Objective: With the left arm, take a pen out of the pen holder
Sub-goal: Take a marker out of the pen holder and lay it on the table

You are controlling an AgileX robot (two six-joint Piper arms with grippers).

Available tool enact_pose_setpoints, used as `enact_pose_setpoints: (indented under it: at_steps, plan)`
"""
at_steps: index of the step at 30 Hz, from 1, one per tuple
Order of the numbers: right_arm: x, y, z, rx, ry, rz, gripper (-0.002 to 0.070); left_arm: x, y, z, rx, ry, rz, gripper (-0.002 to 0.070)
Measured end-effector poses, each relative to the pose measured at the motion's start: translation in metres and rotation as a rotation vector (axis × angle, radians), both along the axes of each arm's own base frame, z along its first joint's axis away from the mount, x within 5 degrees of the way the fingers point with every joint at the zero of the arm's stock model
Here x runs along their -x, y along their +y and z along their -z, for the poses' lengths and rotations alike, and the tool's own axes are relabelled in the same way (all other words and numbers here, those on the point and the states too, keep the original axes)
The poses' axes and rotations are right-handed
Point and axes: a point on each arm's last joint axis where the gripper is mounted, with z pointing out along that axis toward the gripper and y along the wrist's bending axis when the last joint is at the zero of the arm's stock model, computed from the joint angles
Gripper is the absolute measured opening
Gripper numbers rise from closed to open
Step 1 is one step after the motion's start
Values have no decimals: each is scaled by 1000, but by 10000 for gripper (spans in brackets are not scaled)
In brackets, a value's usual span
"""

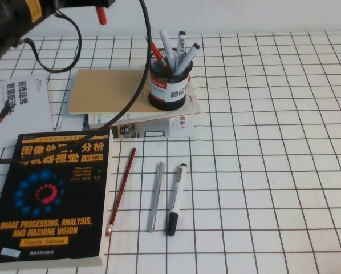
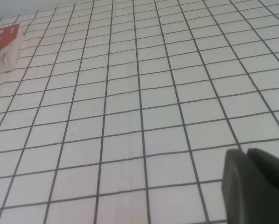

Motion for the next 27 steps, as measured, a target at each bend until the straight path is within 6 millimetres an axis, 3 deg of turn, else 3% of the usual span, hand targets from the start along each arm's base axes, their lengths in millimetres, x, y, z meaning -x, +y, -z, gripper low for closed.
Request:
enact_pose_setpoints:
  at_steps: [3, 6, 15, 22, 27]
  plan:
    - [0, 0, 0, 0, 0, 0, -16, 17, 1, -10, -17, 63, -90, 50]
    - [0, 0, 0, 0, 0, 0, -16, 27, -6, -4, -31, 156, -149, 50]
    - [0, 0, 0, 0, 0, 0, -16, 30, -19, 56, -133, 730, -231, 50]
    - [0, 0, 0, 0, 0, 0, -16, 16, -39, 78, -132, 1068, -117, 50]
    - [0, 0, 0, 0, 0, 0, -16, -8, -47, 116, -109, 1279, -70, 50]
